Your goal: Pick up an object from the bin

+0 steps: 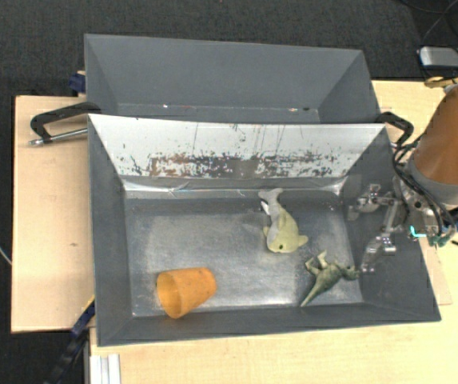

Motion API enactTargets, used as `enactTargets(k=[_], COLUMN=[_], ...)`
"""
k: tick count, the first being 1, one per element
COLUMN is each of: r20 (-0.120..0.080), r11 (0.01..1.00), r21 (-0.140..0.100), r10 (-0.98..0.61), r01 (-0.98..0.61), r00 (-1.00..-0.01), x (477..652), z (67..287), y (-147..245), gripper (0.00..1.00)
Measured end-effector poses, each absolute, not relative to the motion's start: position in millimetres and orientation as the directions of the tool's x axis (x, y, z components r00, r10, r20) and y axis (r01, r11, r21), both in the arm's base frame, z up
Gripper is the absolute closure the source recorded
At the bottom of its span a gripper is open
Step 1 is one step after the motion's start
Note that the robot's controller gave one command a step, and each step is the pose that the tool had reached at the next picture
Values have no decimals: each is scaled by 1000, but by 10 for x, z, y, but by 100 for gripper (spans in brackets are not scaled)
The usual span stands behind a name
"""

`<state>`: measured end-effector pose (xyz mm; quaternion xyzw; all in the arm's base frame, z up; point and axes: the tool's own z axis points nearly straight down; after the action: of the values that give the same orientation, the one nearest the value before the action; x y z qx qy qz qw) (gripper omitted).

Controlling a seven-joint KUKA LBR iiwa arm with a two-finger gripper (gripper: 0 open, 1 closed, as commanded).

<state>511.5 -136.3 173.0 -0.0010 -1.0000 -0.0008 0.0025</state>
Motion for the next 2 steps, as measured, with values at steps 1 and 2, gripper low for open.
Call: enactTargets(k=[1,2], r20=[-3,-5], r11=[841,841], r21=[1,-2], r10=[-541,-541], r01=[-541,-541], r00=[-841,-841], x=[5158,5170], z=[705,719], y=[-1043,-1044], gripper=[0,100])
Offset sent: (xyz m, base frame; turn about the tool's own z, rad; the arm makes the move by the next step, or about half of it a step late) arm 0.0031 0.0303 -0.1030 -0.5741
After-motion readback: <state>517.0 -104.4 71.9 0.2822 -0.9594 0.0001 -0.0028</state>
